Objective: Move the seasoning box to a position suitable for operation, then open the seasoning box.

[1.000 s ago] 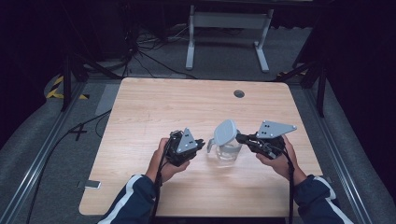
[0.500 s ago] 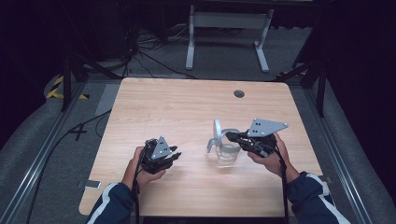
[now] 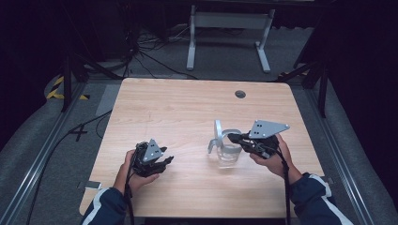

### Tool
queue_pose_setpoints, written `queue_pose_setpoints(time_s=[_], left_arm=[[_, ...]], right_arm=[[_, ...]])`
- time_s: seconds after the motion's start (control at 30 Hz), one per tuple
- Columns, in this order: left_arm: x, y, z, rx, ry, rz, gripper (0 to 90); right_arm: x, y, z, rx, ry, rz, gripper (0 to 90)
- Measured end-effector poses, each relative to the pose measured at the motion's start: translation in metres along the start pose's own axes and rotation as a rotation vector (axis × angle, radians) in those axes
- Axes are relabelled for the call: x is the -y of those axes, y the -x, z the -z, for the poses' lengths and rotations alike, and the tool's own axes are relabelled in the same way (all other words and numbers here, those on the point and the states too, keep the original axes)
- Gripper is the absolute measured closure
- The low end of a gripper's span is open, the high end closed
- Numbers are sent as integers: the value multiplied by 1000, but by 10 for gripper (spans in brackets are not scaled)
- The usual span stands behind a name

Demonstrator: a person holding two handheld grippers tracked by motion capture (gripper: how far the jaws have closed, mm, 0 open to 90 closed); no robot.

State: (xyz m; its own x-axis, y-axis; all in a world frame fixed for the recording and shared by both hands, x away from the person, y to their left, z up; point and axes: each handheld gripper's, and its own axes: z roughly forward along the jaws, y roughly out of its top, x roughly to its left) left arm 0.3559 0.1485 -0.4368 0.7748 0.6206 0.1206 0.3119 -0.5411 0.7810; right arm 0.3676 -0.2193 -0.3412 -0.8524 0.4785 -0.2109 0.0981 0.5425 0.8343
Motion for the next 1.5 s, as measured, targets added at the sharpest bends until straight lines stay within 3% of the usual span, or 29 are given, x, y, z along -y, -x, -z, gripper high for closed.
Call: queue_pose_setpoints(time_s=[0.27, 0.4, 0.77, 1.0, 1.13, 1.23, 1.33, 1.43, 1.5], left_arm=[[21, -11, 9, -14, -30, 45, 410], [29, -16, 12, -16, -43, 63, 371], [47, -18, 12, 6, -85, 58, 295], [57, -19, 8, 32, -130, 69, 271], [61, -22, 8, 45, -114, 88, 255], [64, -23, 7, 54, -96, 125, 233], [65, -22, 7, 35, -102, 140, 196], [65, -22, 7, 29, -104, 141, 189], [65, -22, 7, 28, -104, 151, 179]], right_arm=[[15, 14, 20, 39, -8, -27, 854], [21, 16, 25, 56, -27, -18, 840], [52, 25, 48, 79, -89, -26, 703], [84, 26, 67, 116, -142, -43, 601], [107, 26, 76, 145, -186, -67, 544], [129, 28, 80, 178, -235, -104, 507], [147, 30, 83, 219, -291, -129, 463], [166, 29, 89, 237, -311, -191, 428], [178, 28, 92, 247, -320, -206, 400]])
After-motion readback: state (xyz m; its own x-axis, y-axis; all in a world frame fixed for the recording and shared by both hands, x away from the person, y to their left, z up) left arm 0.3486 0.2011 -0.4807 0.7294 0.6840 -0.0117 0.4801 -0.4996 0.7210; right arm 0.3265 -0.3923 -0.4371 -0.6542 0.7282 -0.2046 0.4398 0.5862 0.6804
